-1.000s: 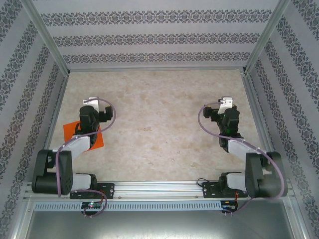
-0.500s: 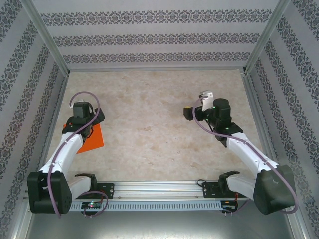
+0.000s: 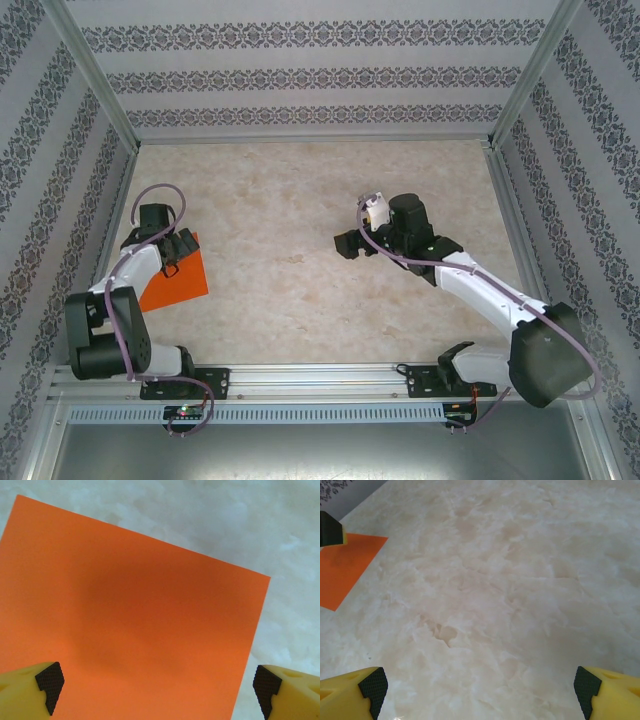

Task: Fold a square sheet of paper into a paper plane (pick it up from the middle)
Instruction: Move the square sheet of paper to the center of the table.

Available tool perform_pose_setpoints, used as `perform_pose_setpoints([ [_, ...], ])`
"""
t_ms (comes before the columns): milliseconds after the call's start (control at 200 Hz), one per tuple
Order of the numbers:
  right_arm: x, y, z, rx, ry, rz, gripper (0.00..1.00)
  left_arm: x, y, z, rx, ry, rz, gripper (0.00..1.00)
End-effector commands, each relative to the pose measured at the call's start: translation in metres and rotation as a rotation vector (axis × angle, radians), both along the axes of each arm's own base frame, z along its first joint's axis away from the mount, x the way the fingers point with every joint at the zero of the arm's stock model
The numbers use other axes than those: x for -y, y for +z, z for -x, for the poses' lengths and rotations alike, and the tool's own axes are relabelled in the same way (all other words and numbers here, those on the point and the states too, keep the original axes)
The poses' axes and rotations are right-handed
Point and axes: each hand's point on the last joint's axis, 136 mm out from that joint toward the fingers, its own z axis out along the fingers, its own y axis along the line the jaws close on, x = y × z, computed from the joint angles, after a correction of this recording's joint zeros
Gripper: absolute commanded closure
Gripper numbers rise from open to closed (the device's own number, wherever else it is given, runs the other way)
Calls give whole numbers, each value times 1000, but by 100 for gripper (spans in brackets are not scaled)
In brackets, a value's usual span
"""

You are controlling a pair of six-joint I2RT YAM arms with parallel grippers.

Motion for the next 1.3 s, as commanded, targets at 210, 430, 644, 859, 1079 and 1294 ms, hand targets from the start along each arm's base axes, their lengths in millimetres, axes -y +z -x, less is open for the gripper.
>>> perform_pose_setpoints([
  [210, -4, 8, -8, 2, 4, 2, 2, 3, -33, -11, -94, 20, 147, 0],
  [430, -2, 5, -14, -16, -15, 3, 2, 13, -49, -12, -142, 3, 216, 0],
  [644, 7, 1, -18, -26, -41, 8, 2, 31, -61, -13, -195, -46, 248, 0],
  [859, 17, 3, -20, -33, -63, -19, 3, 47, -64, -12, -248, -109, 227, 0],
  [1079, 29, -4, -22, -55, -102, -32, 2, 70, -68, -12, -314, -203, 189, 0],
  [1294, 43, -10, -20, -64, -140, -52, 2, 86, -76, -4, -440, -264, 112, 0],
])
